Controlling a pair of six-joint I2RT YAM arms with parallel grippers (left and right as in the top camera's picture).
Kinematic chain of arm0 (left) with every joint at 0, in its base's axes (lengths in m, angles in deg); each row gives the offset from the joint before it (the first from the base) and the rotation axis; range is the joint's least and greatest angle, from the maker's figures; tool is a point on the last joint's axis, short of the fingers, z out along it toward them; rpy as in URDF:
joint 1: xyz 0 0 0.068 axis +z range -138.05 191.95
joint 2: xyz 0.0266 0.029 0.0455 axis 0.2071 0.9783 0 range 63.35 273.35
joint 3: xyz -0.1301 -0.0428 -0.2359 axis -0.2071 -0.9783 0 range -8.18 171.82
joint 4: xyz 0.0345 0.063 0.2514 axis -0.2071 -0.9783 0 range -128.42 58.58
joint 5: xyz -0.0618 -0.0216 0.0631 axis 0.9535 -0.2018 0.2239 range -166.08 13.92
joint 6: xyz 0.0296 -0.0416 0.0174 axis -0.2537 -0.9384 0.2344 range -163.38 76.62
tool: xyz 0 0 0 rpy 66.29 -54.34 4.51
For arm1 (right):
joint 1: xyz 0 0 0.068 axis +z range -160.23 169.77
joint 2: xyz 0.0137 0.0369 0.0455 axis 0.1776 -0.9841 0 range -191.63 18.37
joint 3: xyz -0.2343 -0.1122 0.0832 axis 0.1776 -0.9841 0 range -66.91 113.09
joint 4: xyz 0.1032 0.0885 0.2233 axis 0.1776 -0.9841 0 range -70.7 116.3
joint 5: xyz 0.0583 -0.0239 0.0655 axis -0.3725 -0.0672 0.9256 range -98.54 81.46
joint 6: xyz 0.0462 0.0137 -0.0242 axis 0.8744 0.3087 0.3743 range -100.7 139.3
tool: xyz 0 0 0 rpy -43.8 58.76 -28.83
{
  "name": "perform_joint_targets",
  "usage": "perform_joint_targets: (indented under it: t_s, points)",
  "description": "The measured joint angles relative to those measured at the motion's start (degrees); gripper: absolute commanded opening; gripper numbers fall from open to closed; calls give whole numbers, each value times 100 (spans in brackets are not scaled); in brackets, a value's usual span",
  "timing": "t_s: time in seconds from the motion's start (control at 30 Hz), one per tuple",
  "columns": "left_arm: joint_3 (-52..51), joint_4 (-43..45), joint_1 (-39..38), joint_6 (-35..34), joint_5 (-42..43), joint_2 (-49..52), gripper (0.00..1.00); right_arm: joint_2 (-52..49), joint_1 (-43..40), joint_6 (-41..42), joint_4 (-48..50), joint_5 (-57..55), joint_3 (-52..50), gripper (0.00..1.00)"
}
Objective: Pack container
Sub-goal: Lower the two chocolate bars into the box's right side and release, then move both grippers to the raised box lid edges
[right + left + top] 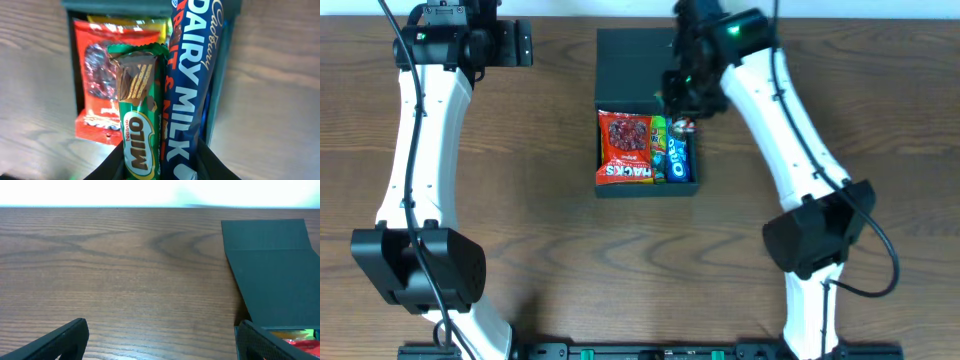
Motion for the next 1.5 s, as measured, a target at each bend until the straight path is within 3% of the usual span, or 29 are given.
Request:
perform_joint_targets:
  t_s: [0.2, 0.43, 0.5, 0.57, 0.63, 0.7, 0.77, 0.87, 0.9, 0.93, 1.07, 1.1, 1.13, 1.2, 1.23, 1.27, 1.3, 1.33, 1.5]
  points:
    - [0, 39, 2, 17, 0, 0, 95, 0, 435, 645, 81, -350, -638, 8]
    - [0, 72, 11, 17, 0, 0, 95, -2, 577, 901, 828, -540, -1565, 9]
    - [0, 72, 11, 17, 0, 0, 95, -2, 577, 929, 1010, -640, -1735, 17]
    - [0, 72, 11, 17, 0, 0, 95, -2, 577, 935, 1292, -717, -1926, 46]
    - [0, 81, 11, 17, 0, 0, 95, -4, 577, 977, 1458, -798, -2037, 57]
    - [0, 98, 11, 17, 2, 0, 95, -4, 577, 997, 1604, -883, -2059, 74]
    - [0, 105, 11, 17, 0, 0, 95, -4, 577, 960, 1705, -1003, -2057, 85]
    - [0, 109, 11, 20, 0, 0, 95, -4, 557, 938, 1668, -1110, -2002, 90]
    - [0, 109, 11, 26, 0, 0, 95, -4, 538, 922, 1611, -1123, -1904, 89]
    - [0, 109, 11, 42, 0, 0, 95, -4, 505, 914, 1543, -1141, -1744, 81]
    - [0, 107, 11, 59, 2, 0, 95, -2, 326, 577, 1410, -1200, -1071, 12]
    - [0, 111, 11, 61, 0, 0, 95, 17, 278, 442, 1353, -1207, -951, 1]
    - [0, 129, 11, 61, 2, 0, 96, 31, 245, 337, 1325, -1222, -898, 1]
    - [0, 188, 11, 57, 28, 0, 66, 44, 168, 205, 1300, -1241, -879, 1]
    - [0, 197, 11, 127, 103, 0, 38, 44, 116, 155, 1344, -1231, -881, 1]
    - [0, 199, 22, 212, 247, 0, 22, 44, 33, 114, 1405, -1200, -881, 1]
    - [0, 197, 26, 249, 378, 2, 12, 44, -79, 81, 1453, -1176, -881, 2]
    - [0, 197, 28, 293, 516, 17, 6, 44, -190, 57, 1491, -1126, -881, 1]
    - [26, 254, 33, 361, 1368, 402, 6, 44, -964, -31, 1668, -986, -896, 1]
